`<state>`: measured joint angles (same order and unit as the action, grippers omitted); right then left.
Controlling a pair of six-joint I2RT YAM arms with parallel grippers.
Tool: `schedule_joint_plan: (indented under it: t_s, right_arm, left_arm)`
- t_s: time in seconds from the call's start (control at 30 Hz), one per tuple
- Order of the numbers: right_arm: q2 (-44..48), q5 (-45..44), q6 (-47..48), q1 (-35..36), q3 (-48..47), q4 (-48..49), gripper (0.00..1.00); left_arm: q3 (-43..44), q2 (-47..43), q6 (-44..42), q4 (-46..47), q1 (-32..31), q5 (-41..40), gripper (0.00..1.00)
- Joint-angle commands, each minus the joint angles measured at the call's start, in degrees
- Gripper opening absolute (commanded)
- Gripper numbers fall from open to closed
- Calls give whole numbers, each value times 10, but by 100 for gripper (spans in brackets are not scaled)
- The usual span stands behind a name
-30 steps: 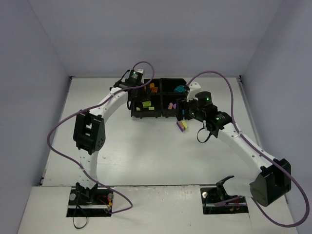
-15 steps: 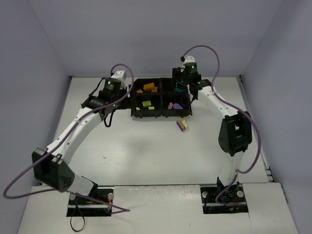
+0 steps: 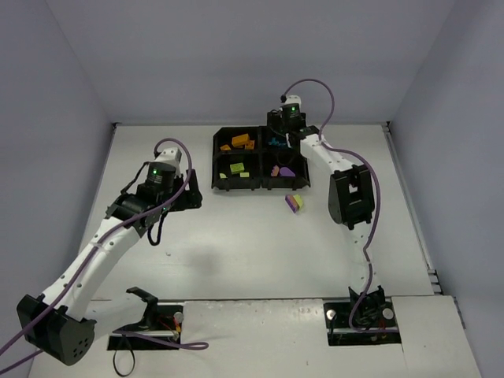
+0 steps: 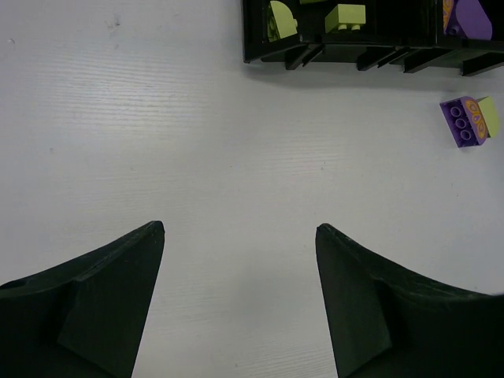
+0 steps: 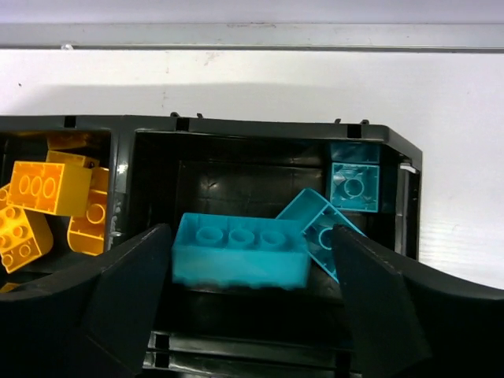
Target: Sort the legos into containers by color
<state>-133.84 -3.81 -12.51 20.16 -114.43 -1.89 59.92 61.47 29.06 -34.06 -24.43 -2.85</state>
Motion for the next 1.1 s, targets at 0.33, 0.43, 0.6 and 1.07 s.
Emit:
schedule_joint_plan:
  t_s: [0.33,0.43,0.6,1.07]
  right_arm:
    - [236,-50,-34,-4,206,45,83]
    - [313,-26,-17,-4,306,49,76]
    - [451,20,20,-3,451,55,53]
    - [489,133,40,-2,621,55,50]
  left_arm:
    - [42,44,6,29,-4,28,72]
    - [48,48,-1,34,-5,29,71]
    - [50,52,-9,37,-4,44,71]
    - [62,65,-12,37,-5,65,71]
